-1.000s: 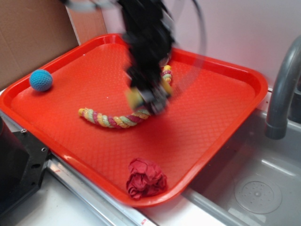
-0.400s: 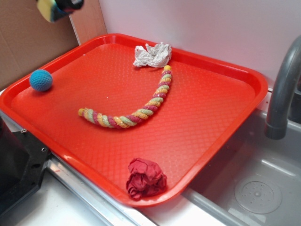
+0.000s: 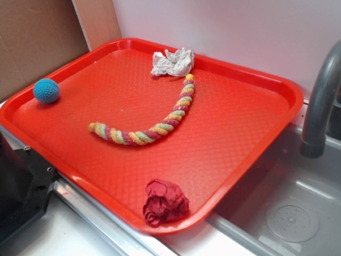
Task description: Grab the green sponge.
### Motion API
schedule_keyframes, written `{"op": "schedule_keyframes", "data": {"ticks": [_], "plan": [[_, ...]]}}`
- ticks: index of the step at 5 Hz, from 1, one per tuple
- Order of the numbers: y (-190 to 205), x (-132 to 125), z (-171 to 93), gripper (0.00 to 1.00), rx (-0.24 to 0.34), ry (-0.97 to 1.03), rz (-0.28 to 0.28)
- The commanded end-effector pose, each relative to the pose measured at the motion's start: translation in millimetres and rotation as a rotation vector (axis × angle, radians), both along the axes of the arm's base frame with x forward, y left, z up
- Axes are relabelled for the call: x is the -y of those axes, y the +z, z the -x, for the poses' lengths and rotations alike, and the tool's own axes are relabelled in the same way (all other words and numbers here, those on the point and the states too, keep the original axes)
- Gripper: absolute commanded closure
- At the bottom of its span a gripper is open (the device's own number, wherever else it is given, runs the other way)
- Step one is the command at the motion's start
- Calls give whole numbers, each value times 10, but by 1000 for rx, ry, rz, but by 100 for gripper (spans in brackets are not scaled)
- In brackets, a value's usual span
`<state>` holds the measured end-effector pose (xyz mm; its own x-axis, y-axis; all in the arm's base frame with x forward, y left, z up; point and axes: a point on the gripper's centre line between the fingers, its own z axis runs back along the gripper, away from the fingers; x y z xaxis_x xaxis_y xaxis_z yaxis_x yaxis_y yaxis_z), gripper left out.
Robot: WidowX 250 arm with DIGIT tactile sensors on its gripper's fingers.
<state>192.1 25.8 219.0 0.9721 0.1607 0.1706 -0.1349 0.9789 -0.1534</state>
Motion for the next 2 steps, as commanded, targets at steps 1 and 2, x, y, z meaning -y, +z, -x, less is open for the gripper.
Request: {"op": "schedule_keyframes", "data": {"ticks": [1,2], "plan": [[126,192,127,100,46,-21,-59],[115,135,81,100,-12,-32,-60]]}}
